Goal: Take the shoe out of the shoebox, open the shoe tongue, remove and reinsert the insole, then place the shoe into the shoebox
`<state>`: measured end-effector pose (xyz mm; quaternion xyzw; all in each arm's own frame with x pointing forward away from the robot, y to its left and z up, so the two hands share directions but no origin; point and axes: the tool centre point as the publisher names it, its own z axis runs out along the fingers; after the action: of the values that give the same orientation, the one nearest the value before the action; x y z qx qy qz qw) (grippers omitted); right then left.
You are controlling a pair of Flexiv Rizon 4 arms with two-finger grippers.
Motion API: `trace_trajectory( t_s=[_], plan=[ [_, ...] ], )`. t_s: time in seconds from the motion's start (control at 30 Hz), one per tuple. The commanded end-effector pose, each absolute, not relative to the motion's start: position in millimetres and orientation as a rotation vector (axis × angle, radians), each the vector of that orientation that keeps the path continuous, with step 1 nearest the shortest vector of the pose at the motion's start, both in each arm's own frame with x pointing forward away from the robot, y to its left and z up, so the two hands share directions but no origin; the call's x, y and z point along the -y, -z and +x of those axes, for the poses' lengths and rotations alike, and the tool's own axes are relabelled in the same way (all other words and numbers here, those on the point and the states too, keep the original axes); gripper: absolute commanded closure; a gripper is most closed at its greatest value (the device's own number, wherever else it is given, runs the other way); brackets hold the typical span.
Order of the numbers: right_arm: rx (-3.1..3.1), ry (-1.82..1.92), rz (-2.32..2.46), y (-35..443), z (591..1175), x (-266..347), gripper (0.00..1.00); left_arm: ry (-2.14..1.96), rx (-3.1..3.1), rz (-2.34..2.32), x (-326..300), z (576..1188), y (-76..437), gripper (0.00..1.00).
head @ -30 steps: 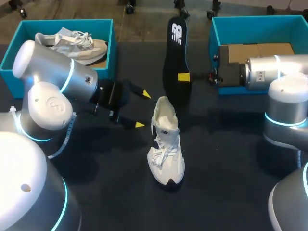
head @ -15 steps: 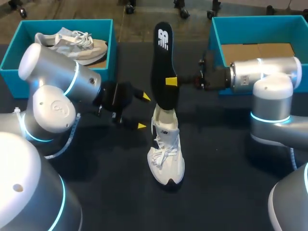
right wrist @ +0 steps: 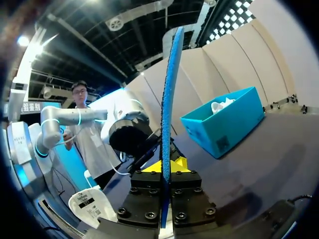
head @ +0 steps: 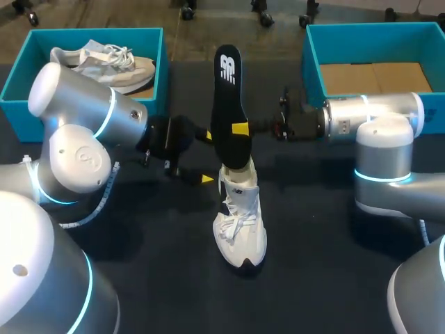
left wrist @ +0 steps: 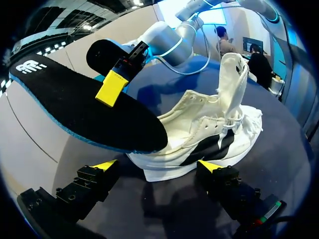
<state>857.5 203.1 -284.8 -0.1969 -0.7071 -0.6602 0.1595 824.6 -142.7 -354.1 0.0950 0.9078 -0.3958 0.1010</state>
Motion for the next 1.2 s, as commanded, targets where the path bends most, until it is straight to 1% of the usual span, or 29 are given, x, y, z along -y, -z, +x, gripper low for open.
trace_trajectory(
  t_s=[0.03, 0.7, 1.2],
  plan=[
    [2.023, 1.889, -0.57, 284.1, 855.3, -203.9, 1.0, 1.167, -2.682, 0.283, 142.5, 823.9, 352.1, 0.0],
    [2.036, 1.906, -0.571, 291.6, 843.0, -193.6, 1.0, 1.154, -2.683, 0.31, 137.8, 818.6, 350.8, 0.0],
    [2.008, 1.888, -0.599, 319.6, 830.0, -198.0, 1.0, 1.144, -2.683, 0.296, 136.3, 822.3, 350.0, 0.0]
  ],
)
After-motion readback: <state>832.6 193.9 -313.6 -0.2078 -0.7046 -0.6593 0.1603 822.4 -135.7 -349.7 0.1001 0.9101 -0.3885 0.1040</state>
